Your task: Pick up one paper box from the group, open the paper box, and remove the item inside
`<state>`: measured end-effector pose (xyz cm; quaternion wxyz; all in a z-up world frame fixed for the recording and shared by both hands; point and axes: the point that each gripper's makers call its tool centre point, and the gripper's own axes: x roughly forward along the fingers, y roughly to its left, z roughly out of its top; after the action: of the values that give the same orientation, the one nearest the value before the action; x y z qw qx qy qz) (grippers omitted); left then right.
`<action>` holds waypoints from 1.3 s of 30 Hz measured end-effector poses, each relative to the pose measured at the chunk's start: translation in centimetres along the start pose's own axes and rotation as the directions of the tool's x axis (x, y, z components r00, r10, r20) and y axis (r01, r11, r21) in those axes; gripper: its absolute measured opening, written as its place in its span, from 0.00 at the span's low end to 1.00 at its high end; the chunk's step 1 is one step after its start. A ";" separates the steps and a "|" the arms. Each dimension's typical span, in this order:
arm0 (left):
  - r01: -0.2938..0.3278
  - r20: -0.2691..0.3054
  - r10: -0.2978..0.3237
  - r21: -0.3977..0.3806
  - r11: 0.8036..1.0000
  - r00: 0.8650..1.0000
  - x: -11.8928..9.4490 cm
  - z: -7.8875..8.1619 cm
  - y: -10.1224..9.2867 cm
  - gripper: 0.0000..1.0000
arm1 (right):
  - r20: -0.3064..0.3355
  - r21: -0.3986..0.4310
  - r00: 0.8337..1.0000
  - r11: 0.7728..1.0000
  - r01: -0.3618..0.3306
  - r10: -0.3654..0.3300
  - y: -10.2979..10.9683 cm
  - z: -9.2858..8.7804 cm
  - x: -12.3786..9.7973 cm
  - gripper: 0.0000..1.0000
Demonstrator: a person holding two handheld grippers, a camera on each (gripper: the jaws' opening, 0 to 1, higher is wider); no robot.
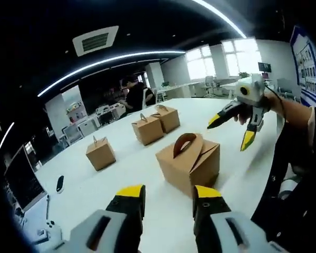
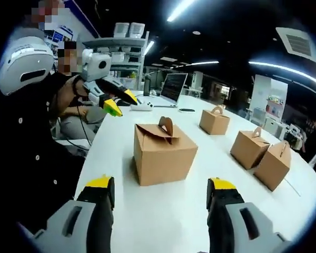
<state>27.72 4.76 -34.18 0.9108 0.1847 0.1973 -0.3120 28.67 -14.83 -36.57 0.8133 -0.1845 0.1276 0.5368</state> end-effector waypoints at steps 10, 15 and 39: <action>0.114 -0.025 -0.114 -0.036 0.993 0.993 0.7 -1.2 0.0 0.37 | -0.011 0.023 1.000 0.999 0.027 -0.027 0.4 -0.5 -1.6 0.71; 0.136 -0.017 -0.137 -0.039 0.990 0.990 0.8 -1.2 -0.4 0.37 | -0.017 0.021 0.999 0.999 0.041 -0.041 0.6 -0.6 -1.4 0.71; 0.134 -0.013 -0.133 0.154 0.979 0.991 3.3 5.0 -4.7 0.33 | 0.070 0.021 0.996 0.998 -0.065 0.064 -2.6 1.2 5.8 0.78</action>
<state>28.36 -2.62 -32.47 0.8705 0.2415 0.1858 -0.3866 33.32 -10.47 -37.44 0.8016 -0.1522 0.1115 0.5673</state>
